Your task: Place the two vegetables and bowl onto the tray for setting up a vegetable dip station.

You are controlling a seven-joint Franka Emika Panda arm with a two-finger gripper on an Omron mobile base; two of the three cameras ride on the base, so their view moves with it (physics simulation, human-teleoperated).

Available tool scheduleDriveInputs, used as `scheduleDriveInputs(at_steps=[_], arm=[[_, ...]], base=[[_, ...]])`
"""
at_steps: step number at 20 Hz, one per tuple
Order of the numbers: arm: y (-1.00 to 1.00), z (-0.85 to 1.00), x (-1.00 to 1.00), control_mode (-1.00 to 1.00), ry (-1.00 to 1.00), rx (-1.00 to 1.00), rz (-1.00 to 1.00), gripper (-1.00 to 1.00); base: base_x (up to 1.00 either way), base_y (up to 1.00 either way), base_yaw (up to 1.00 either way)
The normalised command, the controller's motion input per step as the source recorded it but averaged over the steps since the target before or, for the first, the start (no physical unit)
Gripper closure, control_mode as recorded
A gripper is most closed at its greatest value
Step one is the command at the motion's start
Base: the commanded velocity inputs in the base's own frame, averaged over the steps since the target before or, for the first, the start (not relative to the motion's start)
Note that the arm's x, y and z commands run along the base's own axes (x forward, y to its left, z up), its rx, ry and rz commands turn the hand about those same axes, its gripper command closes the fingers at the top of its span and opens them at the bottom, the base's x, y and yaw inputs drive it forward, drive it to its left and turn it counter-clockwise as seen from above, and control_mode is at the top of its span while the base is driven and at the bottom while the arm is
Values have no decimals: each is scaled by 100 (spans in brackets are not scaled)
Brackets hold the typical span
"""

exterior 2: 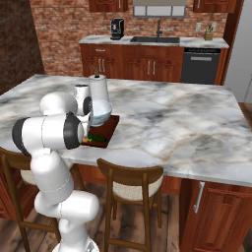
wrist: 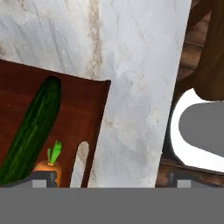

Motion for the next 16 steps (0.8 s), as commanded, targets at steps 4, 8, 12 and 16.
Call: scheduleDriveInputs(at_steps=[4, 8, 12, 16], arm=[[8, 34, -33, -100, 8, 0, 27, -100], [7, 27, -39, -100, 13, 0, 30, -100], [6, 20, -48, -100, 5, 0, 32, -100], [7, 17, -45, -100, 6, 0, 28, -100]], base=[[0, 0, 0], [0, 0, 0], [0, 0, 0], [0, 0, 0]])
